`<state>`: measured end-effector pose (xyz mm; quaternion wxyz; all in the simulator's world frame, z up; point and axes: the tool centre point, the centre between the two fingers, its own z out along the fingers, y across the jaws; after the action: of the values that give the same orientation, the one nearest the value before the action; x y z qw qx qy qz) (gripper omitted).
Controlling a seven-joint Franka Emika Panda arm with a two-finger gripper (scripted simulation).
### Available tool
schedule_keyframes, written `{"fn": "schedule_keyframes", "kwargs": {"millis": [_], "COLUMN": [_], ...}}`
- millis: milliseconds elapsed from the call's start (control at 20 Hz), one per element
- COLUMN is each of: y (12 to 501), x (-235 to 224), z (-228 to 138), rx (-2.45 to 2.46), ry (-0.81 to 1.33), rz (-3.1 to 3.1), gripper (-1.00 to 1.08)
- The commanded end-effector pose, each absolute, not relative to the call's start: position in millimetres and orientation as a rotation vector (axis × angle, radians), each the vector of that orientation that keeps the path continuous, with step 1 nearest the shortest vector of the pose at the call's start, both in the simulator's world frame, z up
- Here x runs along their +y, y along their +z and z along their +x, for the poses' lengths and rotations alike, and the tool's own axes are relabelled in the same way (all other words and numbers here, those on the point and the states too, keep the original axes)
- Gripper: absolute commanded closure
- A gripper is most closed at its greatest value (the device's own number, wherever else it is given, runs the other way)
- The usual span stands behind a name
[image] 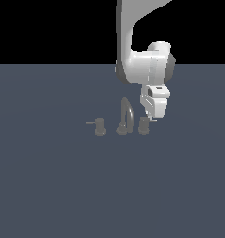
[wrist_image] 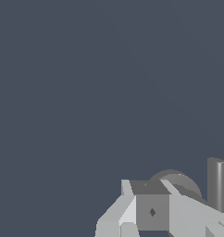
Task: Turn on the faucet by rotating a designated handle.
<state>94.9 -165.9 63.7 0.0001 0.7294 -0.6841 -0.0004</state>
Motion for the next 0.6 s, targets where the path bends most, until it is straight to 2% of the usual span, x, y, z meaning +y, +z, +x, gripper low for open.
{"fn": "schedule_keyframes", "kwargs": {"millis": [0,550], "y": [63.7,63.6], "x": [-165.9,-185.5], "z": [94.9,64.5], "rx": [-2.149,-2.15], "ry": [-0.001,0.0], "rz": [2.291,2.291], "gripper": [1.08,1.08]}}
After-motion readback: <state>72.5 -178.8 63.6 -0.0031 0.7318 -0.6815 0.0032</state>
